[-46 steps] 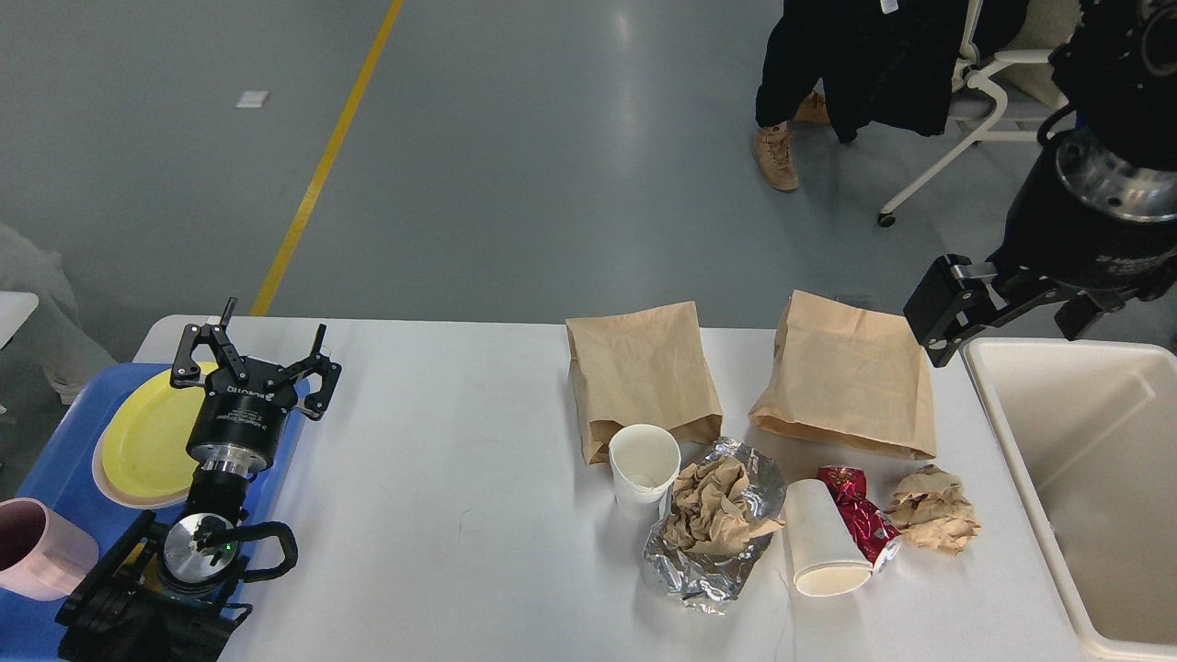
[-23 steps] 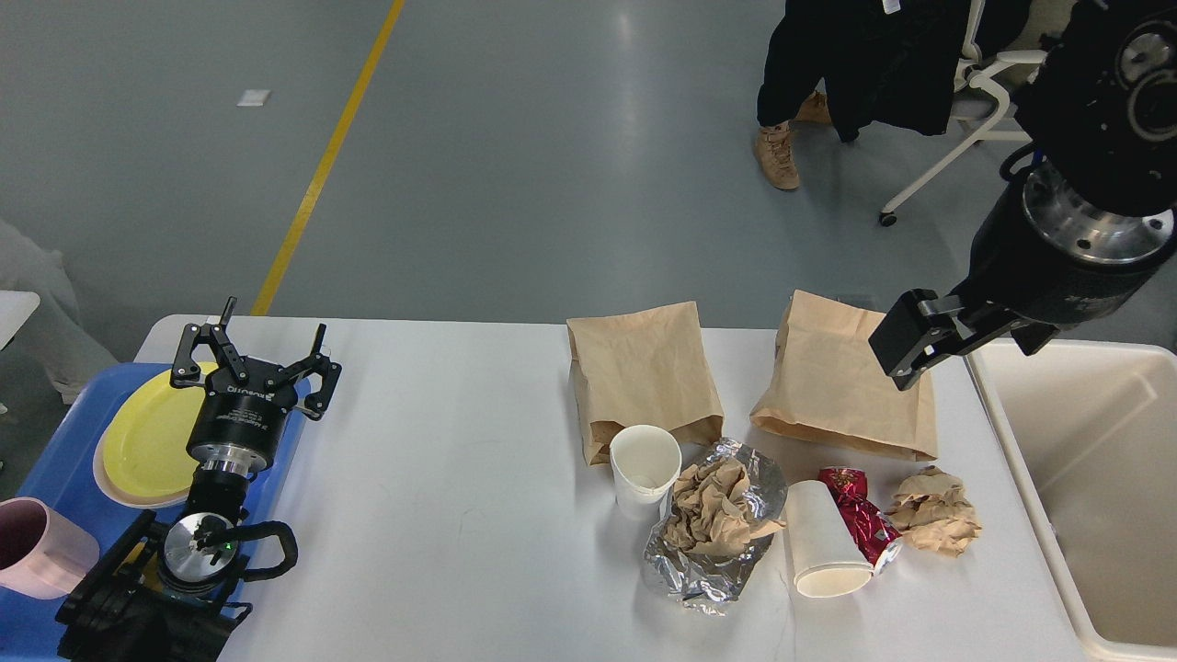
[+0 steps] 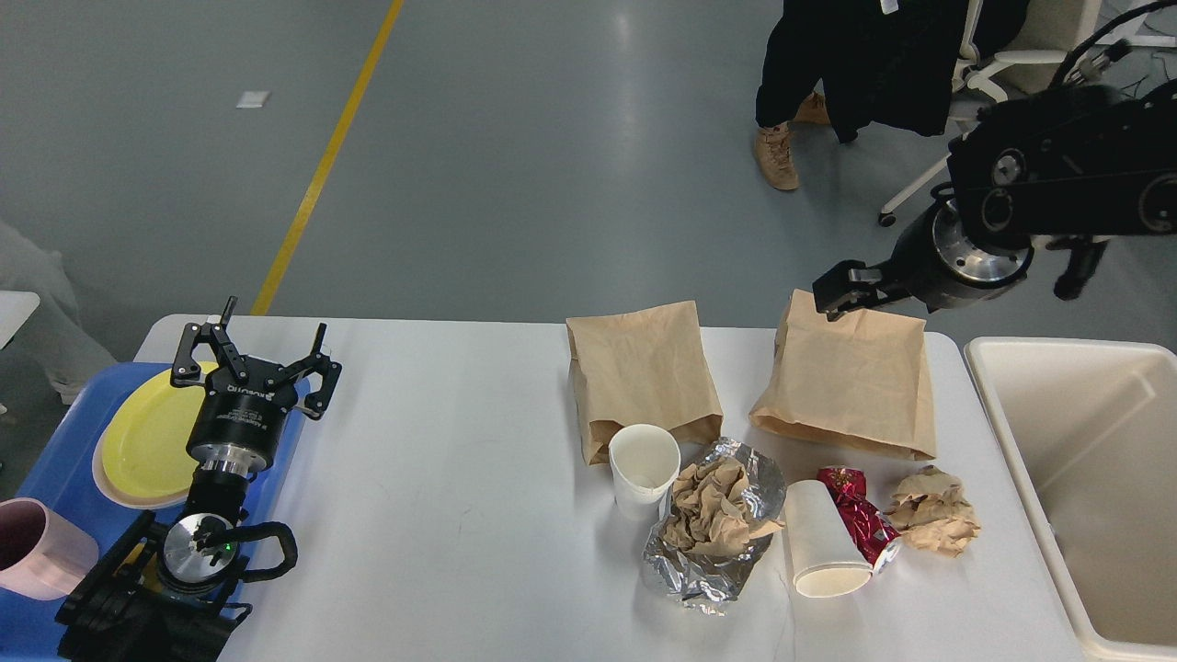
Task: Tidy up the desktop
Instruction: 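Raise the right gripper and swing it over the farther paper bag, then lower the right gripper onto the farther brown paper bag and grasp it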
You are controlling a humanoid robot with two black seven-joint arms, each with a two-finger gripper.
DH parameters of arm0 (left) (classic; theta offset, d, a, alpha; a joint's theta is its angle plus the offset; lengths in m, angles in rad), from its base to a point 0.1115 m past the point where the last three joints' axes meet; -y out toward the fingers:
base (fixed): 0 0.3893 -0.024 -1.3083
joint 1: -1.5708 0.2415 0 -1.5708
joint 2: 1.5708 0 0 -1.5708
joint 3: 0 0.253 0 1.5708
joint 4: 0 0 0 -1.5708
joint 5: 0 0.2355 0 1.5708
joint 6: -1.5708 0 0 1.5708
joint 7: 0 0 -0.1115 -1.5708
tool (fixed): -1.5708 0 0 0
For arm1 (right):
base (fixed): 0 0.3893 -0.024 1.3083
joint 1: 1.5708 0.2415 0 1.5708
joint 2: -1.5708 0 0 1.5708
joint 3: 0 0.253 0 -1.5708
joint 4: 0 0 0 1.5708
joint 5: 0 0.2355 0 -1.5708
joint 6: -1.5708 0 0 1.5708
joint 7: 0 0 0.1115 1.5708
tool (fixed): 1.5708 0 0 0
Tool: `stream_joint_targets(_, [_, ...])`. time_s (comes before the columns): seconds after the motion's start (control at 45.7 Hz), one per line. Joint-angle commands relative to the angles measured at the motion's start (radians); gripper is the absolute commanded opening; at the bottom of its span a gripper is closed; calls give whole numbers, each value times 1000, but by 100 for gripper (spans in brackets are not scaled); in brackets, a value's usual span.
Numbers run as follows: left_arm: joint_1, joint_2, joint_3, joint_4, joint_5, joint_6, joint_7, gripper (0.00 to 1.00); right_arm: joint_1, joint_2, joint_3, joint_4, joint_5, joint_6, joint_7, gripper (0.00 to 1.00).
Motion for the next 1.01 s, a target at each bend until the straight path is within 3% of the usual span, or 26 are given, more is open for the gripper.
stream_joint_targets(0.0, [0,0,0,0,0,0,0,96,-242,72,92,-270,1,-28,2,100])
stream_joint_targets(0.131, [0,0,0,0,0,0,0,96,-457,147,176,-560,0,-31,0,100])
stream_joint_targets(0.263, [0,0,0,0,0,0,0,96,-678,294,183,-892,-14,-37,-4,100])
stream_joint_targets(0.438, [0,0,0,0,0,0,1,96,-893,397,179,-1146,-138,-56,-17,100])
stream_joint_targets(0.591, [0,0,0,0,0,0,1,96,-962,396,180,-1187,-192,-119,-21,100])
stream_joint_targets(0.985, [0,0,0,0,0,0,1,96,-1045,419,293,-1177,-163,-131,-21,100])
